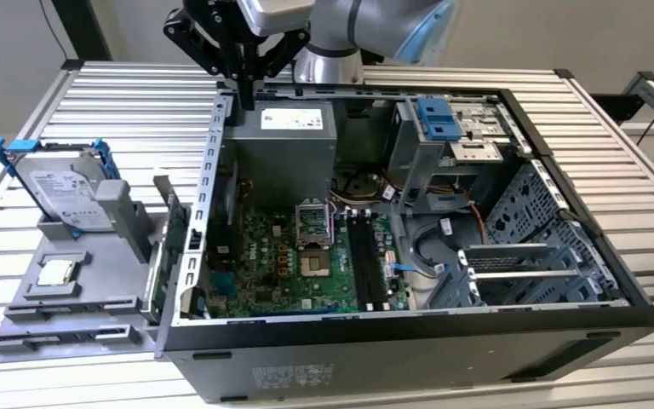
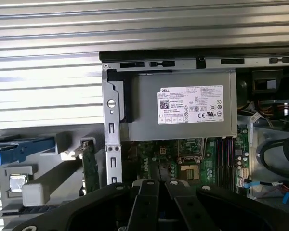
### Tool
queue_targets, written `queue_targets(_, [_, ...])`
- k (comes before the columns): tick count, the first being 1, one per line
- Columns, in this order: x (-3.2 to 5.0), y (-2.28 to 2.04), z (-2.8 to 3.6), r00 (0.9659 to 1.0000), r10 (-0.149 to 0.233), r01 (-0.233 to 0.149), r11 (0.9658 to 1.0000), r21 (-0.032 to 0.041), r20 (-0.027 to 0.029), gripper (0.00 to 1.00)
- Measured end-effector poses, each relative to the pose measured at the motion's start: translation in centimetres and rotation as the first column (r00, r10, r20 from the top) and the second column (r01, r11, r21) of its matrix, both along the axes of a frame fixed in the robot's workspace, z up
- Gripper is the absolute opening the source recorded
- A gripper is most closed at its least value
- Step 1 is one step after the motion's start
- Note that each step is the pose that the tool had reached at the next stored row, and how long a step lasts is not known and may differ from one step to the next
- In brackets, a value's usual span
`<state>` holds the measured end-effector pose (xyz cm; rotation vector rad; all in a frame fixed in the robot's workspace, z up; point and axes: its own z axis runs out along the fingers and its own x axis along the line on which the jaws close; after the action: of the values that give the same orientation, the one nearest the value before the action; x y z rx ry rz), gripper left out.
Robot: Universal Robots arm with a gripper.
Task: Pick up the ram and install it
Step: 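Reach for the ram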
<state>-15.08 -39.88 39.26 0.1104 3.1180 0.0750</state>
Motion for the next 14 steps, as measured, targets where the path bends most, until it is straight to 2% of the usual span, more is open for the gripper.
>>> queue_targets(14, [-3.16,0.0,0.0,1.0,0.0,0.0,1.0,0.0,0.0,0.0])
